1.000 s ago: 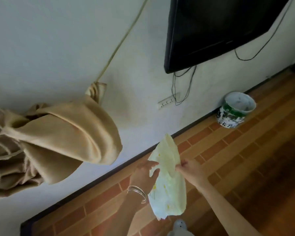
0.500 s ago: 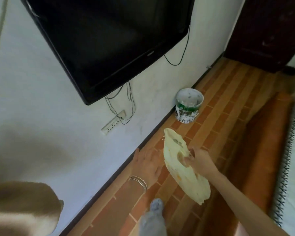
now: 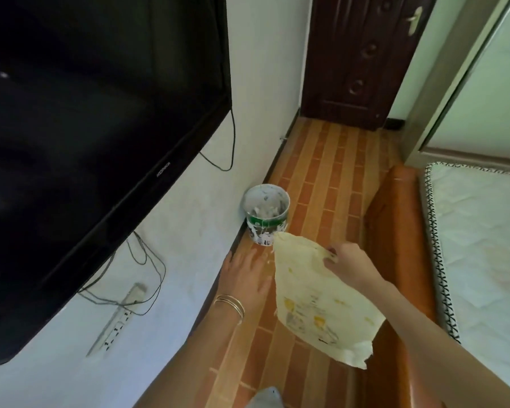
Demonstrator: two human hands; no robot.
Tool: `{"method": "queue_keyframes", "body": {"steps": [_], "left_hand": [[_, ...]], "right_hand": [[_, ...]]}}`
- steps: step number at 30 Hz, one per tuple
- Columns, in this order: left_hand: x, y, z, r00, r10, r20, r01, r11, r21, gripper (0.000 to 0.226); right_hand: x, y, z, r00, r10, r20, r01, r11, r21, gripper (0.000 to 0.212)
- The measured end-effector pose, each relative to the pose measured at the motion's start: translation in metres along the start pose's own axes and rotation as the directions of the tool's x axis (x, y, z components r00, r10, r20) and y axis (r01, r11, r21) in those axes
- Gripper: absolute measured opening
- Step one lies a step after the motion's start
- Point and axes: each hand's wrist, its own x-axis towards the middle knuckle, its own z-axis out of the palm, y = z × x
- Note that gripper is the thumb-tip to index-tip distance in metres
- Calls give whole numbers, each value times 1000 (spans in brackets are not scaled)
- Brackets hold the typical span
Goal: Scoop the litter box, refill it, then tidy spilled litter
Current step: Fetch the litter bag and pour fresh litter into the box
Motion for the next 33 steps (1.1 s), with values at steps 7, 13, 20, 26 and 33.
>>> {"method": "queue_keyframes", "body": {"steps": [7,13,20,26,33], "left_hand": [[93,-9,-2,998,19,-58,-19,1000,1,49],[175,10,7,999,5,-48,-5,1000,-15,41],[303,52,-6,994,-106,-26,103,991,-89,48],[397,79,-27,978,-176,-115,162,979,-122,45],[485,72,-23,972,-235,-15,232,967,-102,49]], "right_hand": [[76,18,-30,994,-37,-104,38,999,11,27],[160,56,-58,989,-87,-120,87,996,-1,30],[275,107,-125,989,-137,-57,140,989,38,24],[370,140,-178,982,-189,9,189,982,9,22],[472,161,-206,977,-212,30,212,977,11,23]]}}
